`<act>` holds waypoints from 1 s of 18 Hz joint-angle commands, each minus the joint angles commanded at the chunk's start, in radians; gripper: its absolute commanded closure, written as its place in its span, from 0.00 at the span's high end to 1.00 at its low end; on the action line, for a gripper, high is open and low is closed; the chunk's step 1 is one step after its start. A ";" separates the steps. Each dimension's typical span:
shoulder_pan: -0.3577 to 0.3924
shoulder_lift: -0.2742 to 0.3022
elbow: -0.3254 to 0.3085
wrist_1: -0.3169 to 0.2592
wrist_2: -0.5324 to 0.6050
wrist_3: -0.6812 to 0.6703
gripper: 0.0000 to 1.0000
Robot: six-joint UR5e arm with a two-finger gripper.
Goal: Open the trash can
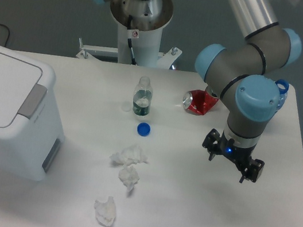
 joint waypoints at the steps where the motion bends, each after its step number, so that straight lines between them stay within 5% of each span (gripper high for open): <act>1: -0.003 0.000 -0.008 0.000 0.002 -0.005 1.00; 9: -0.017 0.035 -0.009 0.003 -0.092 -0.149 1.00; 14: -0.041 0.071 -0.009 0.002 -0.208 -0.359 0.57; 18: -0.084 0.110 -0.005 0.003 -0.254 -0.498 0.48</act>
